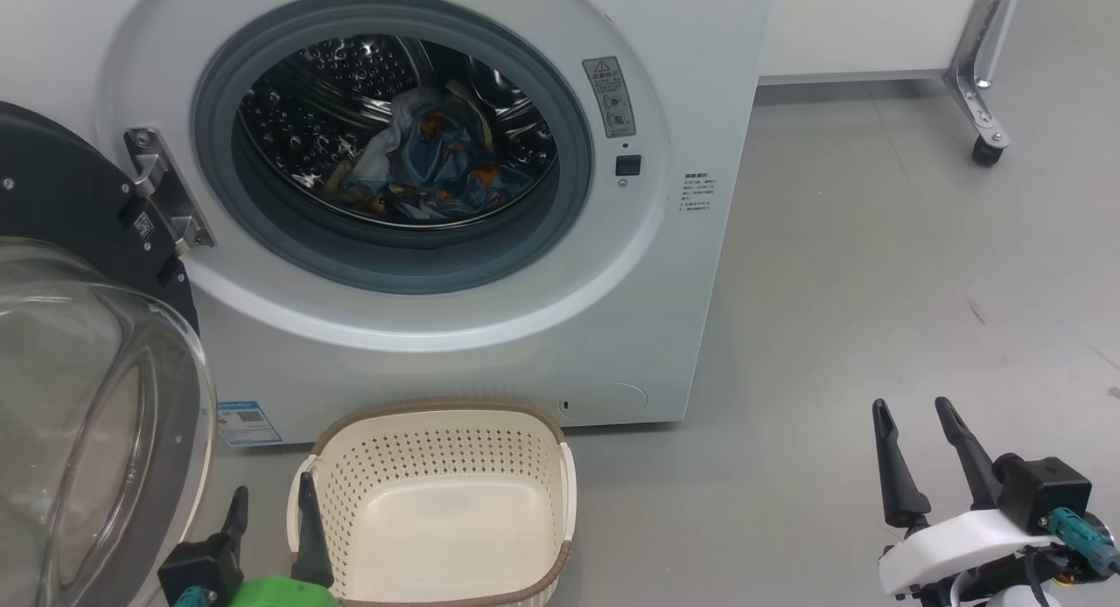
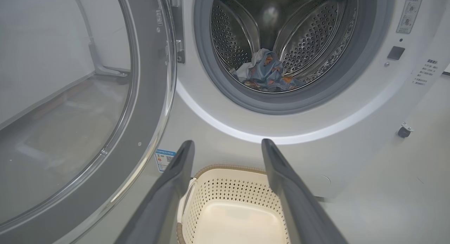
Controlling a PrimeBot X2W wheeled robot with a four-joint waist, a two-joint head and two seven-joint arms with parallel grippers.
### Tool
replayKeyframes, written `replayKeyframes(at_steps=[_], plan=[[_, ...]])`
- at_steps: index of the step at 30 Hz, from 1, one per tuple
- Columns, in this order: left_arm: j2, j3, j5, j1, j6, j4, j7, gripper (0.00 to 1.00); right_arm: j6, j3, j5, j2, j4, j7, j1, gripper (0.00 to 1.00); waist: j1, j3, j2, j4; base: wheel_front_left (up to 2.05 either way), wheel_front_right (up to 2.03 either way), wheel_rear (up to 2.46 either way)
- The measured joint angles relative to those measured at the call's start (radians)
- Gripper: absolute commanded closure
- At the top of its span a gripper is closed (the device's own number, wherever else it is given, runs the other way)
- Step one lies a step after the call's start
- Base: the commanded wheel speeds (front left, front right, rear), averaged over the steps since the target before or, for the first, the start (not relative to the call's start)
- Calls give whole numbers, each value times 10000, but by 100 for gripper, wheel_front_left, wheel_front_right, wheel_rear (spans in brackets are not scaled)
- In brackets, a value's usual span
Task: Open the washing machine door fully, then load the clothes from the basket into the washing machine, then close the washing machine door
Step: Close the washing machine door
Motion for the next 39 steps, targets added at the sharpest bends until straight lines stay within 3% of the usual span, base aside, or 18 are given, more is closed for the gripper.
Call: replayKeyframes(at_steps=[10,39], plan=[[4,-219,2,4,0,-13,0,0,0,-263,2,-6,-12,0,6,0,0,-48,0,157,0,0,0],[10,-368,56,107,12,-299,0,0,0,-244,2,-19,-176,0,11,0,0,-91,0,2861,0,0,0]])
